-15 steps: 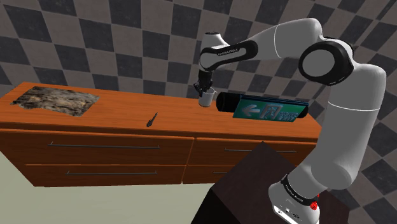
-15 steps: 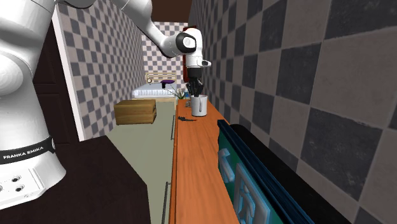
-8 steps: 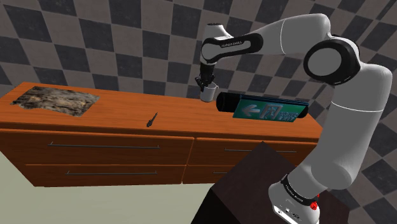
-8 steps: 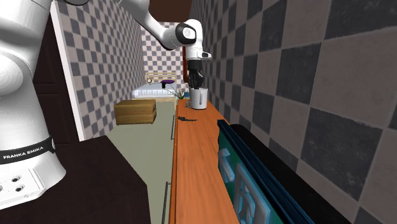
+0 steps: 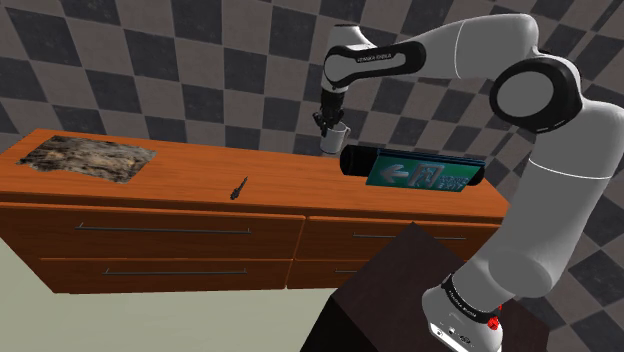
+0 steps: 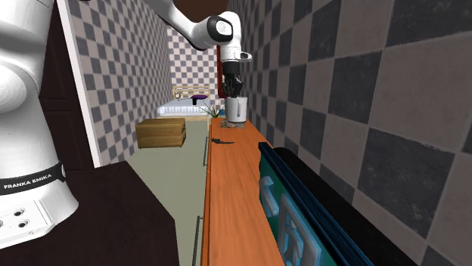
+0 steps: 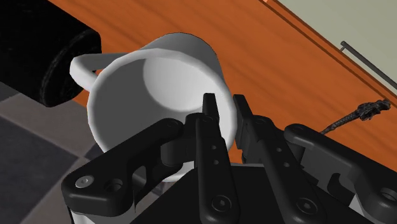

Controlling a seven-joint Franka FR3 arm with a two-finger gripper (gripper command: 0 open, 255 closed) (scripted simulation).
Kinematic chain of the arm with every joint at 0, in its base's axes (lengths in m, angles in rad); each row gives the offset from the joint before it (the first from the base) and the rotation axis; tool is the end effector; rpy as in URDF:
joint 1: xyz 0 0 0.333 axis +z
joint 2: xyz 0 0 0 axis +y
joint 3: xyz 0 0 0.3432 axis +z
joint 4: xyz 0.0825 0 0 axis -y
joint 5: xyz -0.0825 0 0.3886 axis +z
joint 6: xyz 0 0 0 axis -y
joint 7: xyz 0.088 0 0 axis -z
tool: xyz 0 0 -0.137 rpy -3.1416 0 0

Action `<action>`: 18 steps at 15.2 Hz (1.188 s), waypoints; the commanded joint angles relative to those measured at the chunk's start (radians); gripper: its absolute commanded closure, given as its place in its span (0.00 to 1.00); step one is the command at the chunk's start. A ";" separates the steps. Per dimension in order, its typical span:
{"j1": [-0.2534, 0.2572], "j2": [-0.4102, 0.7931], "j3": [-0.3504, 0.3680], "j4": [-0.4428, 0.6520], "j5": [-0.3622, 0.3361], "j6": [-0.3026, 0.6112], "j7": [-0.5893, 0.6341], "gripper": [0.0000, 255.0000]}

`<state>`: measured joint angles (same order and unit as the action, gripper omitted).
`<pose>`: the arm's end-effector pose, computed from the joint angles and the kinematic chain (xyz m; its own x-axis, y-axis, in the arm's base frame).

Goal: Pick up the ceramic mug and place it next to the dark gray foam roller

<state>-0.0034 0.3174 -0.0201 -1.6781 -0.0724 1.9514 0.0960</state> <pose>0.6552 -0.0211 0.4079 0.9951 -0.0915 -0.0380 -0.0884 -0.9932 0.0762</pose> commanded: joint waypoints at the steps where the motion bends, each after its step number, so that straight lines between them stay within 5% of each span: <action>1: -0.020 -0.049 -0.011 -0.065 0.000 0.018 -0.030 1.00; 18: -0.204 -0.369 -0.168 -0.486 -0.036 0.146 -0.346 1.00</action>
<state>-0.1977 -0.0314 -0.1783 -2.1458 -0.1035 2.0972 -0.2309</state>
